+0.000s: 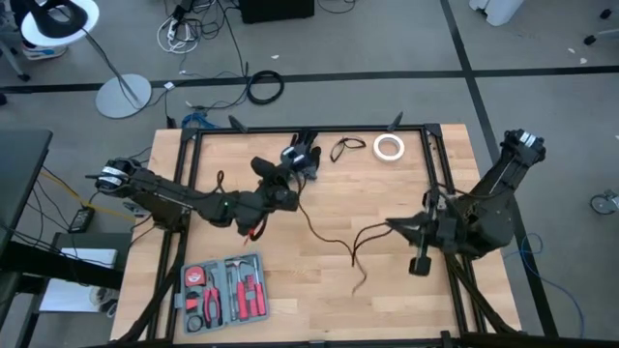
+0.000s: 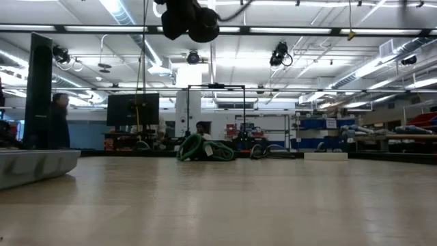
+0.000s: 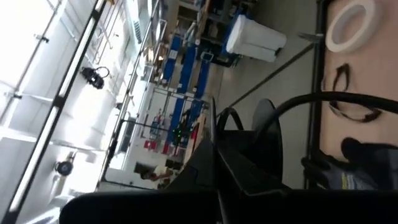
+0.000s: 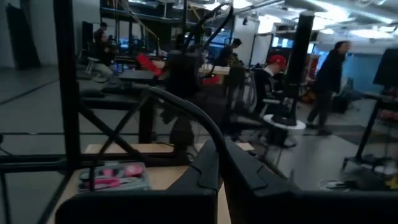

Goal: Coil cords
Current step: Uncoil the black wire from the spool

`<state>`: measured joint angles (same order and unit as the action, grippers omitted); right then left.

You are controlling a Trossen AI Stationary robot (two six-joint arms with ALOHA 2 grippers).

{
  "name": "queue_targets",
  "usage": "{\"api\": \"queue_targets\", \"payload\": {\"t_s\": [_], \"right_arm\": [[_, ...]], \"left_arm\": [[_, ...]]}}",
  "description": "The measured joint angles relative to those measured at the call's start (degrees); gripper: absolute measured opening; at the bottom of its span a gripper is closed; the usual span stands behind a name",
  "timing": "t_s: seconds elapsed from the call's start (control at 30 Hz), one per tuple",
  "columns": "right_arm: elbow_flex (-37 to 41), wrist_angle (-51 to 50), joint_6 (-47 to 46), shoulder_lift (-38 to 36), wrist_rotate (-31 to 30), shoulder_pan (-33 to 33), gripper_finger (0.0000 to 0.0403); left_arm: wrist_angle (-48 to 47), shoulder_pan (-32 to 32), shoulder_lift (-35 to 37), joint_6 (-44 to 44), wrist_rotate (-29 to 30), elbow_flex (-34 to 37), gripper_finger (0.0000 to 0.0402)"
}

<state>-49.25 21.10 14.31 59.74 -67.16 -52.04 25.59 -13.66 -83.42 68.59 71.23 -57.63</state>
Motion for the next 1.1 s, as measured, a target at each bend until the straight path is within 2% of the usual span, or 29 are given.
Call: {"api": "queue_targets", "payload": {"t_s": [0.1,0.23,0.37,0.6,0.73,0.8,0.9,1.0,1.1], "right_arm": [[0.00,-0.47,-1.96,1.89,1.70,0.94,0.0005],[0.00,-1.07,-3.86,4.85,5.42,4.62,0.0005],[0.00,-2.19,-6.25,7.40,10.19,8.94,0.0005],[0.00,-10.15,-11.18,10.48,11.94,16.51,0.0005],[-0.02,-16.90,-15.17,10.36,11.70,20.78,0.0005],[-0.02,-21.10,-17.10,9.42,10.12,22.24,0.0005],[-0.02,-27.39,-19.44,6.95,3.96,23.26,0.0005],[-0.02,-33.53,-21.56,3.76,-2.03,22.96,0.0005],[-0.02,-36.76,-23.24,0.15,-5.23,21.50,0.0005]], "left_arm": [[6.33,0.21,0.00,0.50,-1.75,-0.02,0.0000],[17.17,0.16,0.00,3.15,-6.57,0.00,0.0000],[23.70,-0.20,0.00,2.72,-11.60,-0.02,0.0000],[26.30,-2.65,0.00,-6.66,-22.16,-0.02,0.0000],[25.26,-4.24,0.00,-10.82,-26.16,-0.02,0.0000],[24.02,-5.24,0.00,-11.45,-26.46,-0.02,0.0000],[18.95,-6.89,0.02,-10.45,-25.29,-0.02,0.0000],[12.05,-8.03,0.02,-8.96,-20.50,-0.02,0.0000],[5.36,-8.33,0.02,-7.33,-12.69,-0.02,0.0000]]}}
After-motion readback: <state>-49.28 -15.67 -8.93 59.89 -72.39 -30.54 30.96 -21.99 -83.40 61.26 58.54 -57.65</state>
